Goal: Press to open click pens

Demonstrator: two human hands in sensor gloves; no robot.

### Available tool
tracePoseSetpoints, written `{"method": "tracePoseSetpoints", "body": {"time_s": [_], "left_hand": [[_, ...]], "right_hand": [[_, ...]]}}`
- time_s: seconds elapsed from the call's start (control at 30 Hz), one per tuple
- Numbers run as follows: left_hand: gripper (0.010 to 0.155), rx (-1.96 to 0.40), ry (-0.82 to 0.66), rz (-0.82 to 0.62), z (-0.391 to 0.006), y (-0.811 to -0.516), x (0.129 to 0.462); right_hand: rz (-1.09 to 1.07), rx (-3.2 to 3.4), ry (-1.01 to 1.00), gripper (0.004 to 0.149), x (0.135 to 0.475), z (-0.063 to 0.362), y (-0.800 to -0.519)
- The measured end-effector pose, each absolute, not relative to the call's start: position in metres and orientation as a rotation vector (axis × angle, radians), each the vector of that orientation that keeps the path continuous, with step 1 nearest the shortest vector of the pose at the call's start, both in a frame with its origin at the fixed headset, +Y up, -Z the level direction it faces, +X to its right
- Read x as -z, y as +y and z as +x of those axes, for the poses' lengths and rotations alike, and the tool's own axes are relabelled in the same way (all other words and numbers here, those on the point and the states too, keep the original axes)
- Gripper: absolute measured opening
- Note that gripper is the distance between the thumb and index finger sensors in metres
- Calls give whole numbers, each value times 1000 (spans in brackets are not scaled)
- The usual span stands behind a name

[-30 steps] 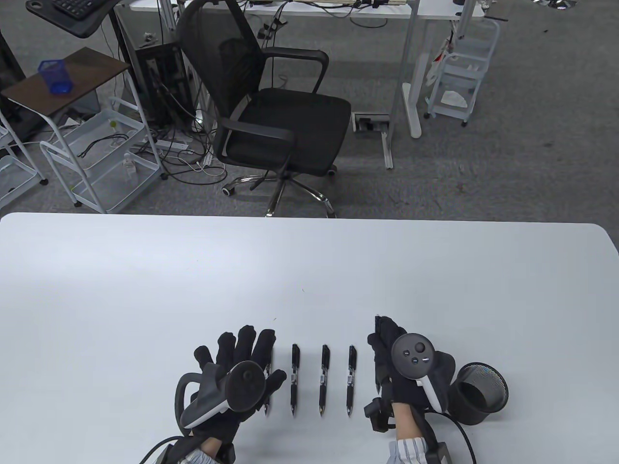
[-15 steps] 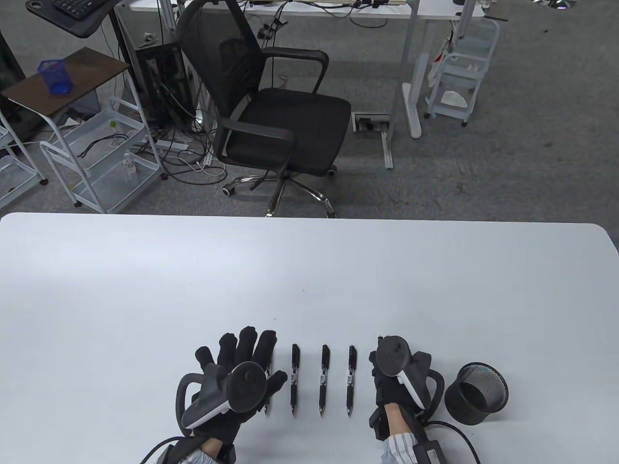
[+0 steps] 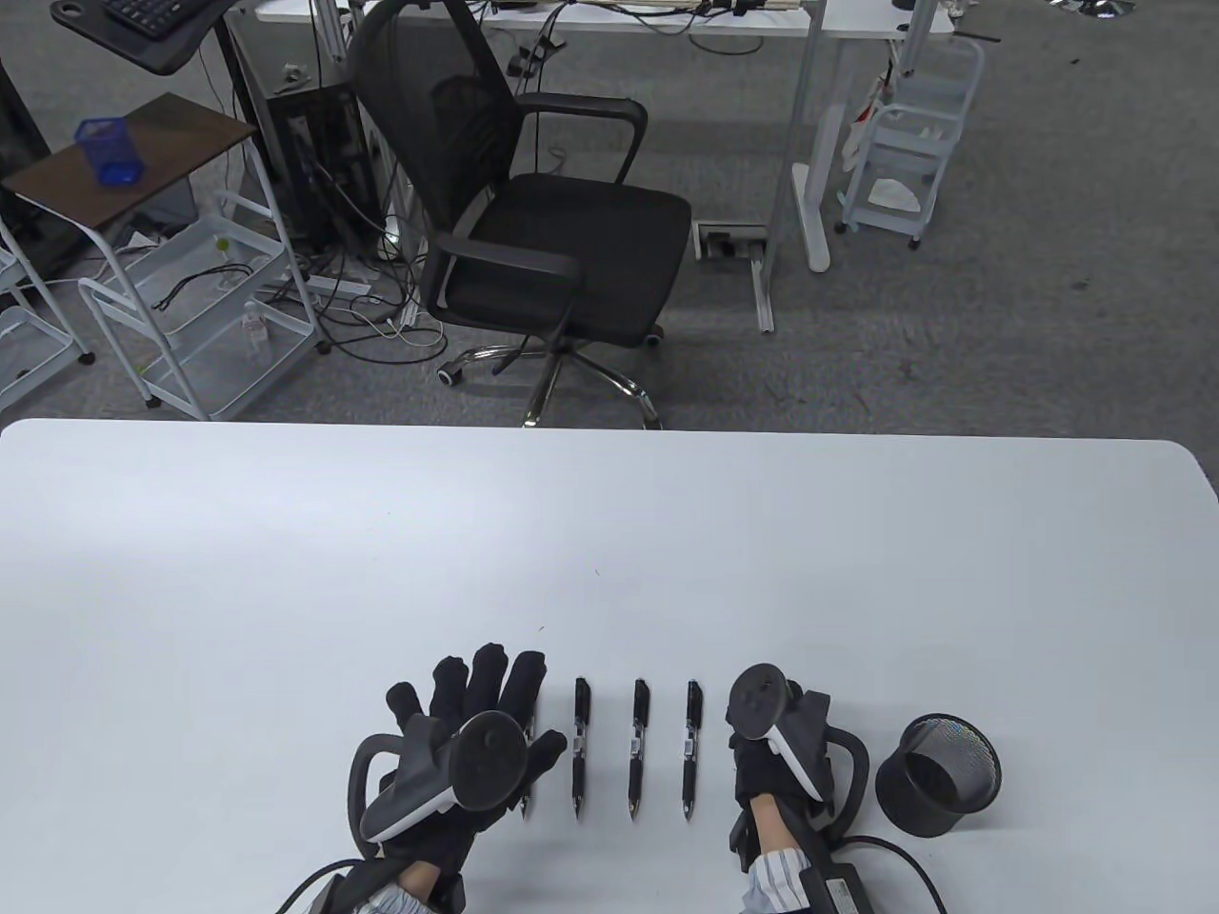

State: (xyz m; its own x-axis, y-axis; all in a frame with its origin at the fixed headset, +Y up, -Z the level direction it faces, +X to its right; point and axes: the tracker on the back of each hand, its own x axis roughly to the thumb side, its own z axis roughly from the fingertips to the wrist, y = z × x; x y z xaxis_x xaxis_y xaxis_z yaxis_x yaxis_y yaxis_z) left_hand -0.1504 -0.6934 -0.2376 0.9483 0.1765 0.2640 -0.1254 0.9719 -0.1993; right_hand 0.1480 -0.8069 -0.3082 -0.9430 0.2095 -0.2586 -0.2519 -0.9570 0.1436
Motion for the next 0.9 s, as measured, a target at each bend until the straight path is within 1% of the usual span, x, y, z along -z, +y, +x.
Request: {"method": "tracePoseSetpoints", "body": {"time_s": [0.53, 0.9], "left_hand": [[73, -148, -285, -184, -149, -694, 237], [73, -152, -289, -178, -149, -694, 237]], "right_hand": [[-355, -2837, 268, 61, 306, 147, -805], [-363, -2784, 278, 66, 304, 148, -798]]}}
